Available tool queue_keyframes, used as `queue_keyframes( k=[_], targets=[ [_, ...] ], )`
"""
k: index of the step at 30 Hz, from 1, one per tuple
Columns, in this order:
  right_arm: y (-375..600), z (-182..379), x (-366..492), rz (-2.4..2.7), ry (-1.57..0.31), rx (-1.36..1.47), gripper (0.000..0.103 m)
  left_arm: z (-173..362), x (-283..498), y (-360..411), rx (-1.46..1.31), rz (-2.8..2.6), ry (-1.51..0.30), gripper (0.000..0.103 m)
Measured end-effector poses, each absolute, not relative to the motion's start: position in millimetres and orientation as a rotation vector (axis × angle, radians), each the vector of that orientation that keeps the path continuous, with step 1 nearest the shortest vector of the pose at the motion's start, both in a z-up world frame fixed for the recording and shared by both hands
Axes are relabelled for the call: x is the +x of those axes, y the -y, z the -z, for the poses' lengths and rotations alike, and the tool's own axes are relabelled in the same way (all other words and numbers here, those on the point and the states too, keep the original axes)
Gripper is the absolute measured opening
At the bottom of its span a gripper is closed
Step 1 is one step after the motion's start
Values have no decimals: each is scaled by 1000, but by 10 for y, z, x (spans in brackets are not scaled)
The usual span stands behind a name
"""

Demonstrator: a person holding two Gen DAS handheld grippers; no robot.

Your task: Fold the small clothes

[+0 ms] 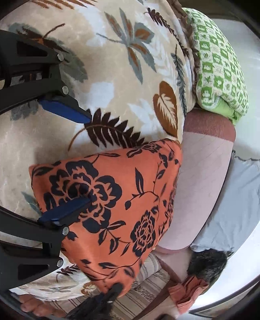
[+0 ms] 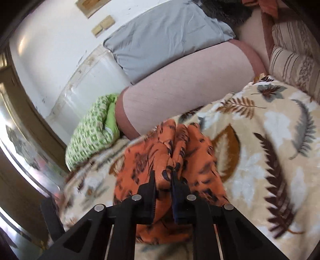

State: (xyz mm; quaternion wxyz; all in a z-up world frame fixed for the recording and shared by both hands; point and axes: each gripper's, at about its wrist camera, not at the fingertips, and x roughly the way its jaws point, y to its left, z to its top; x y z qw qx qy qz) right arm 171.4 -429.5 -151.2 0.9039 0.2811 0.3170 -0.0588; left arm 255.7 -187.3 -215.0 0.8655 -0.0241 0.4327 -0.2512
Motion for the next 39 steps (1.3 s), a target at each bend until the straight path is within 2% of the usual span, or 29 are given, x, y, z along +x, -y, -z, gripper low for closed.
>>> queue_keyframes(
  k=[6, 7, 11, 18, 20, 21, 22, 23, 24, 26, 27, 28, 31, 34, 39],
  targets=[
    [4529, 2154, 1752, 219, -932, 604, 14, 2286, 2565, 2093, 12, 549, -949, 77],
    [4545, 2239, 1814, 211, -993, 595, 17, 2295, 2562, 2116, 22, 546, -948, 78],
    [4659, 2117, 1839, 168, -978, 673, 17, 2275, 2560, 2139, 57, 532, -924, 81],
    [4854, 1942, 1888, 231, -809, 672, 20, 2258, 2537, 2175, 89, 520, -914, 81],
    [4899, 1978, 1956, 239, -790, 711, 27, 2253, 2537, 2179, 95, 519, -912, 81],
    [4894, 2021, 2006, 239, -798, 725, 40, 2252, 2535, 2180, 98, 519, -911, 81],
    [4862, 2055, 2051, 238, -807, 729, 64, 2249, 2527, 2185, 99, 519, -910, 81],
    [4816, 2097, 2109, 235, -816, 730, 71, 2246, 2526, 2184, 100, 519, -910, 81],
    [4764, 2142, 2161, 227, -827, 722, 71, 2243, 2526, 2188, 99, 518, -910, 81],
    [4681, 2222, 2219, 217, -848, 695, 70, 2242, 2526, 2187, 99, 517, -911, 81],
    [4632, 2264, 2262, 224, -871, 663, 65, 2241, 2524, 2187, 101, 516, -910, 81],
    [4568, 2288, 2291, 232, -886, 618, 45, 2243, 2526, 2185, 104, 516, -912, 81],
    [4425, 2255, 2308, 253, -883, 513, 29, 2239, 2523, 2175, 108, 514, -910, 81],
    [4340, 2073, 2233, 268, -821, 447, 20, 2233, 2520, 2181, 112, 509, -910, 81],
    [4175, 1695, 2066, 294, -679, 346, 15, 2250, 2555, 2155, 90, 496, -928, 87]
  ],
)
